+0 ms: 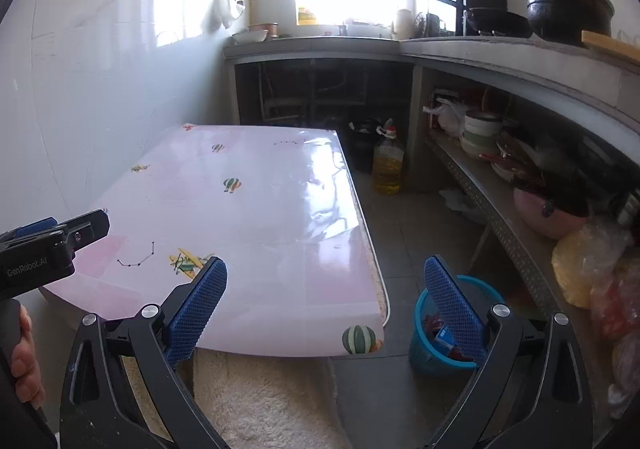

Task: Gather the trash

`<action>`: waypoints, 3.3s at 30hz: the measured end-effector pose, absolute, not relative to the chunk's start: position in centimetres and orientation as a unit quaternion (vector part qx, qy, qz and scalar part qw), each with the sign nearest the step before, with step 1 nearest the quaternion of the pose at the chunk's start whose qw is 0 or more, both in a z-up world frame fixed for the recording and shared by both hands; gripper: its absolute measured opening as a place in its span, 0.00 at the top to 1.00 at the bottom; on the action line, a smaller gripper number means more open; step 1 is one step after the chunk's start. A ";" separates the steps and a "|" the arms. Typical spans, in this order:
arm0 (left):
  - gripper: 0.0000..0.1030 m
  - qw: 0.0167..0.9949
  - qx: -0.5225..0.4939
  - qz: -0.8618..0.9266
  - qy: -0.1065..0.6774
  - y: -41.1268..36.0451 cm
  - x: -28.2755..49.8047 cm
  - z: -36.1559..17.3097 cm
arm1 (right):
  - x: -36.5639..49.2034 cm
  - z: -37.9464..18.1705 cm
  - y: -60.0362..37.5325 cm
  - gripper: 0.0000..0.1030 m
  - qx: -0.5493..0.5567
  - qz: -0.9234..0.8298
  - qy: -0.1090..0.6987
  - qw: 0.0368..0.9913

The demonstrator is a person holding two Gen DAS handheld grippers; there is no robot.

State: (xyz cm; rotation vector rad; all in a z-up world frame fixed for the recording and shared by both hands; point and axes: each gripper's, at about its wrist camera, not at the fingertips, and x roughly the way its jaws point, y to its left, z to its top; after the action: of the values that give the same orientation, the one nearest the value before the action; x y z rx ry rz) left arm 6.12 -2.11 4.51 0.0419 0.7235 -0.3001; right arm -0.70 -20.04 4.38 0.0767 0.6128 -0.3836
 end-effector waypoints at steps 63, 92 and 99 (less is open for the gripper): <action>0.06 0.884 0.110 -0.095 0.444 -6.6 3.3 -0.4 | -3.7 -0.3 -23.5 0.08 0.053 -0.285 0.413 0.864; 0.06 0.884 0.113 -0.095 0.444 -6.3 3.3 -0.7 | -3.4 -0.1 -23.4 0.08 0.053 -0.289 0.410 0.864; 0.06 0.883 0.115 -0.096 0.445 -6.2 3.4 -0.7 | -3.4 -0.1 -23.4 0.08 0.053 -0.289 0.409 0.864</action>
State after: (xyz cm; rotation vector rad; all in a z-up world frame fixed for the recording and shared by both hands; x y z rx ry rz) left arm 3.40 -6.22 -0.73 0.2388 0.9264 -0.2003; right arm -3.41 -23.35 -0.14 0.1120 0.8581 -0.6060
